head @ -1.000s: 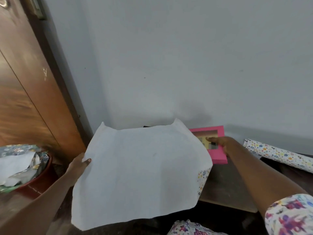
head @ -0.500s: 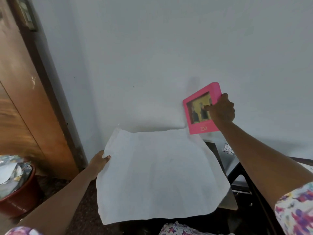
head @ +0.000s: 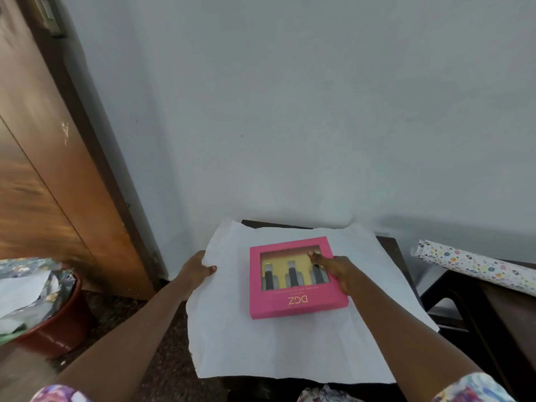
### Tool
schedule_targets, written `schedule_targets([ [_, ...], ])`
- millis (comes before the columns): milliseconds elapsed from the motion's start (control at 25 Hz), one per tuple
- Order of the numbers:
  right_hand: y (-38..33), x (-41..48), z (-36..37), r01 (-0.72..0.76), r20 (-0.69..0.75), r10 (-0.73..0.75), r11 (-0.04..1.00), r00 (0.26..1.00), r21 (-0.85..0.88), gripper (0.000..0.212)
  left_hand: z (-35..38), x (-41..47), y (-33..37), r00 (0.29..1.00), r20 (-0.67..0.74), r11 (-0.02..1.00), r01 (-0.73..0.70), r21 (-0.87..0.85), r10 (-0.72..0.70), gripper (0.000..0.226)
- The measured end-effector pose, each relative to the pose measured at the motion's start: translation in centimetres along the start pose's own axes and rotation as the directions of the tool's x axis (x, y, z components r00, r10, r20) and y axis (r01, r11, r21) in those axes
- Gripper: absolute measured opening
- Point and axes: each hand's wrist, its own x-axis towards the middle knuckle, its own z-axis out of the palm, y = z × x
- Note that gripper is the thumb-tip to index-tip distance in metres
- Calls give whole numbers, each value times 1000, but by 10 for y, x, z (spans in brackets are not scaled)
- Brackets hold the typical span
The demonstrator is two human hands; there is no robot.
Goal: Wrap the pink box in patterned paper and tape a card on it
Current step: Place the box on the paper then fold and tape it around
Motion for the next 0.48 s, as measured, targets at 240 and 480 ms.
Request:
schedule_targets([
  [240,13,12,2,70,-152,-99,981,983,-182,55,5,4,-2,998,-47,999,31,-9,-31,42],
  [480,15,18,5,155,-224,-280,879,934,-451,56,7,-1,1,998,-59,993,-15,113,22,38],
])
